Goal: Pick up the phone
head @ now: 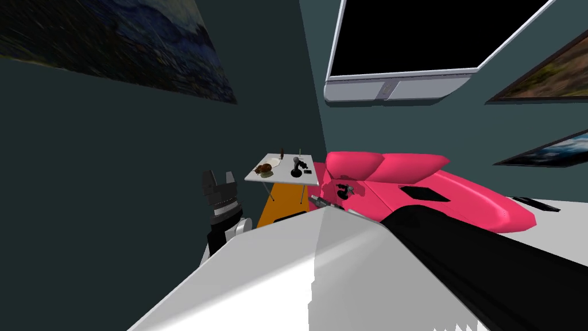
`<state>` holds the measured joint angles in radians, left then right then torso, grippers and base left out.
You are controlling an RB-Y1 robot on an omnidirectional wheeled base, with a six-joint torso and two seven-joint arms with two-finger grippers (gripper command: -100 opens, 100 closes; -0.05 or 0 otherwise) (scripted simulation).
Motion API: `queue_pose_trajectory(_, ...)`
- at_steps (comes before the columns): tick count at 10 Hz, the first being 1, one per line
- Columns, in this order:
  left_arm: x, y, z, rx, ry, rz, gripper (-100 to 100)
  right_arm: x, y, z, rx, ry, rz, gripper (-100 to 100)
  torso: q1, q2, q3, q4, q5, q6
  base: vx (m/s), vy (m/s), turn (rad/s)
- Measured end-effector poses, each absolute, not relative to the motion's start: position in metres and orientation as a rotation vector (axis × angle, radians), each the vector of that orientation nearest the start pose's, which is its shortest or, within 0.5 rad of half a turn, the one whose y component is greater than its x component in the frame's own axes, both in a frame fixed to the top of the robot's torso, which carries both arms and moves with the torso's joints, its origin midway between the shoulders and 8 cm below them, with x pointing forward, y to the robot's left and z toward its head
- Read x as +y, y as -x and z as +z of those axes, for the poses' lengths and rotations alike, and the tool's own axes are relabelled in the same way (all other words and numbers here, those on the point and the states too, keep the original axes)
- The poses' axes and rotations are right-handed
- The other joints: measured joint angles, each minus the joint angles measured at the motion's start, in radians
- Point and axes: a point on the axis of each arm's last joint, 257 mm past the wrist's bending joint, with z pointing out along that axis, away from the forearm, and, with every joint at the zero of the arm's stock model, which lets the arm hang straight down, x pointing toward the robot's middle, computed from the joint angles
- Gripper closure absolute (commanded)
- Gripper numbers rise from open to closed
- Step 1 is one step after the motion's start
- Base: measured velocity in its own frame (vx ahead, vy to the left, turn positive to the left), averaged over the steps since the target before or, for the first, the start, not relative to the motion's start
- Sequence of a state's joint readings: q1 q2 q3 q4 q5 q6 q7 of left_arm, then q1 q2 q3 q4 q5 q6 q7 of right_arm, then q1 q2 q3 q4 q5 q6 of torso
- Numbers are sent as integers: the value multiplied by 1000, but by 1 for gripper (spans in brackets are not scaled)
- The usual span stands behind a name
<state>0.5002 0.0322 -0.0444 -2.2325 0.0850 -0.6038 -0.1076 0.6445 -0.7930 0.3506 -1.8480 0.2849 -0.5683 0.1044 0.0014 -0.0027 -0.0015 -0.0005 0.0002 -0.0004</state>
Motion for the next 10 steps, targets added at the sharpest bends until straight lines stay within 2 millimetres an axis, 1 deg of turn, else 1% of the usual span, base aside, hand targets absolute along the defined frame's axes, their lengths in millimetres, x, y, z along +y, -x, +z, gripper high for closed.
queue_pose_trajectory(1, 273, -336, 22, 571, 615, -1308, 0, -202, -250, -312, 1912, -112, 1073, -100, 0, 0, 0, 0, 0, 1, 28, 21, 258)
queue_pose_trajectory(2, 273, -336, 22, 571, 615, -1308, 0, -210, -239, -326, 1966, -84, 1054, -100, 0, 0, 0, 0, 0, 0, 29, 13, 75)
queue_pose_trajectory(3, 273, -336, 22, 571, 615, -1308, 0, -214, -232, -334, 1999, -61, 1042, -100, 0, 0, 0, 0, 0, 1, 38, 27, 191)
queue_pose_trajectory(6, 273, -336, 22, 571, 615, -1308, 0, -237, -200, -371, 2133, 17, 989, -100, 1, 0, 0, 0, 0, 0, 34, 34, 135)
queue_pose_trajectory(7, 273, -336, 22, 571, 615, -1308, 0, -245, -193, -376, 2164, 42, 974, -100, 1, 0, 0, 0, 0, 1, 29, 39, 242)
queue_pose_trajectory(8, 273, -336, 22, 571, 615, -1308, 0, -254, -183, -385, 2211, 70, 955, -100, 1, 0, 0, 0, 0, 0, 29, 25, 130)
queue_pose_trajectory(10, 273, -336, 22, 571, 615, -1308, 0, -277, -161, -397, 2294, 131, 915, -100, 1, 0, 0, 0, 0, 0, 36, 29, 155)
